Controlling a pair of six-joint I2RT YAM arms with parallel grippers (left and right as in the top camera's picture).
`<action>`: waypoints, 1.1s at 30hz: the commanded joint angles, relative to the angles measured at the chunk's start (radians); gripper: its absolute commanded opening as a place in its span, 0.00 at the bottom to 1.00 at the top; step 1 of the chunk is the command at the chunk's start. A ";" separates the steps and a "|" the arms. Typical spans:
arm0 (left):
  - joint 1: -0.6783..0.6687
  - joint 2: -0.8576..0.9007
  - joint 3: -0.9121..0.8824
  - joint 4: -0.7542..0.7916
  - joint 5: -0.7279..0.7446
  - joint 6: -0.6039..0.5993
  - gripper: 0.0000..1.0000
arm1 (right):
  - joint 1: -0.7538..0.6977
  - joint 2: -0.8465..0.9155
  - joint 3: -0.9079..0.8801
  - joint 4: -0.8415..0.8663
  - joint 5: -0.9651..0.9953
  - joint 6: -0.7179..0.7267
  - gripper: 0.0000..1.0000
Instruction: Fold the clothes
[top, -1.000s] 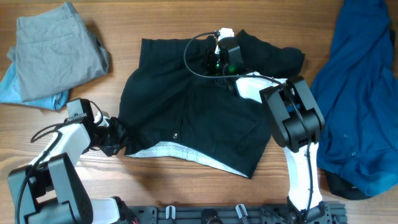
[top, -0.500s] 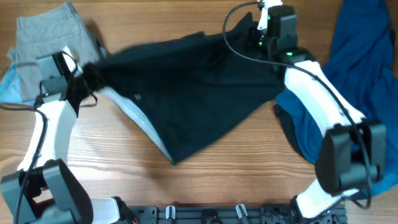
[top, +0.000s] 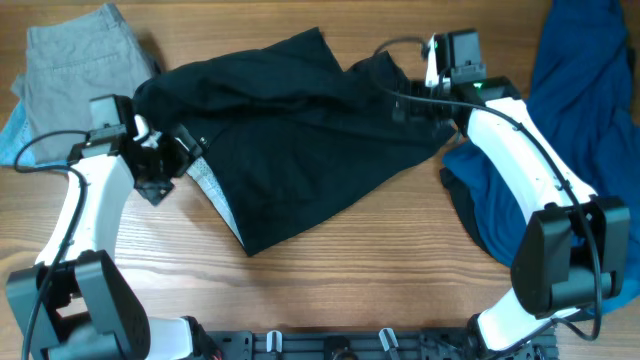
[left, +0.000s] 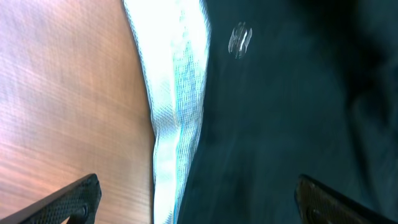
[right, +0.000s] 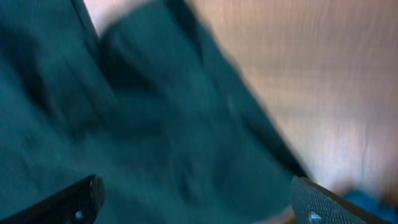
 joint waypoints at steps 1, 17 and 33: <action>-0.065 0.010 0.005 -0.123 0.042 -0.006 1.00 | -0.001 0.002 0.004 -0.128 -0.004 0.009 1.00; -0.414 0.011 -0.269 -0.103 0.144 -0.183 0.81 | 0.002 0.014 0.003 0.153 -0.326 -0.017 0.99; 0.125 -0.005 -0.261 -0.311 -0.216 -0.183 0.04 | 0.031 0.127 0.002 0.216 -0.426 -0.074 0.86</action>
